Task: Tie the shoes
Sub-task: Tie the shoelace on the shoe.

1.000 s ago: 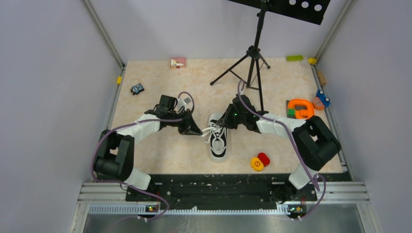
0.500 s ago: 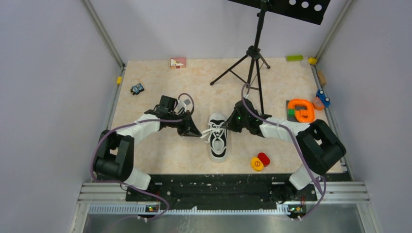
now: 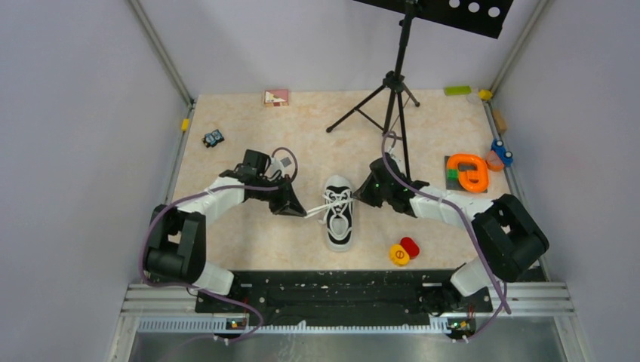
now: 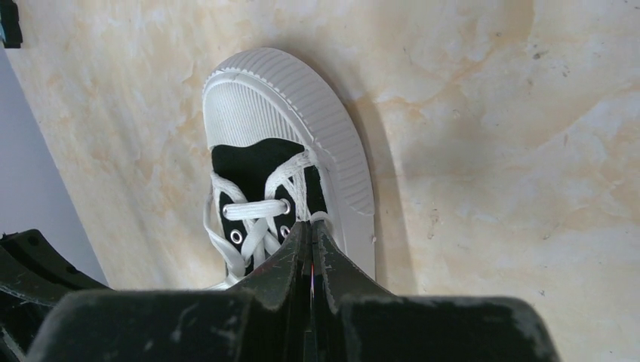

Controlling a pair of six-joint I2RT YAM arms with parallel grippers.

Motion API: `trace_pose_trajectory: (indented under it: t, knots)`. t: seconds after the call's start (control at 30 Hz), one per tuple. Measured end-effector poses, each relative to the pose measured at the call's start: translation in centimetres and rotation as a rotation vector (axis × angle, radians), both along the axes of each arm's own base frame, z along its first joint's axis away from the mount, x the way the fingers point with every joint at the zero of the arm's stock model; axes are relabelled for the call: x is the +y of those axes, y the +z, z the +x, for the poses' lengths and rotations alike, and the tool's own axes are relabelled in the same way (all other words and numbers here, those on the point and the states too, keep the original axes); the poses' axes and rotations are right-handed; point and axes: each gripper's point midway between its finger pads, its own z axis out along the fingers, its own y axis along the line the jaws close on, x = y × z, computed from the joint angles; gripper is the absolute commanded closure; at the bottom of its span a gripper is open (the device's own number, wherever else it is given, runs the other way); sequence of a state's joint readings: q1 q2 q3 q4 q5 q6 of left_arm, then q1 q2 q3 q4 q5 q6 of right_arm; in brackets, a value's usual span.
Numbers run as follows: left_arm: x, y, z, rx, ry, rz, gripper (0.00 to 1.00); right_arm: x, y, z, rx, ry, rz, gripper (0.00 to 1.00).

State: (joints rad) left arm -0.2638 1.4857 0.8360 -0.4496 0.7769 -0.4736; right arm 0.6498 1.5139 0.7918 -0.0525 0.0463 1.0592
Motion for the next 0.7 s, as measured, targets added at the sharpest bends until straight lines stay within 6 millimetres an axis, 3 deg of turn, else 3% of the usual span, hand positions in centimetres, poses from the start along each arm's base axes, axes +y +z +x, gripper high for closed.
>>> trace_pose_trajectory:
  t: [0.37,0.67,0.7]
  knots:
    - [0.8,1.2,-0.2,-0.009,-0.022,0.004,1.00,-1.7,1.2,0.3,-0.040,-0.053,-0.048,1.00]
    - [0.6,2.0,0.0,-0.013,-0.026,-0.026,1.00,-3.2,0.9,0.9,-0.058,-0.084,-0.101,1.00]
    - [0.6,2.0,0.0,-0.013,-0.026,-0.027,1.00,-3.1,0.9,0.9,-0.063,-0.079,-0.091,0.86]
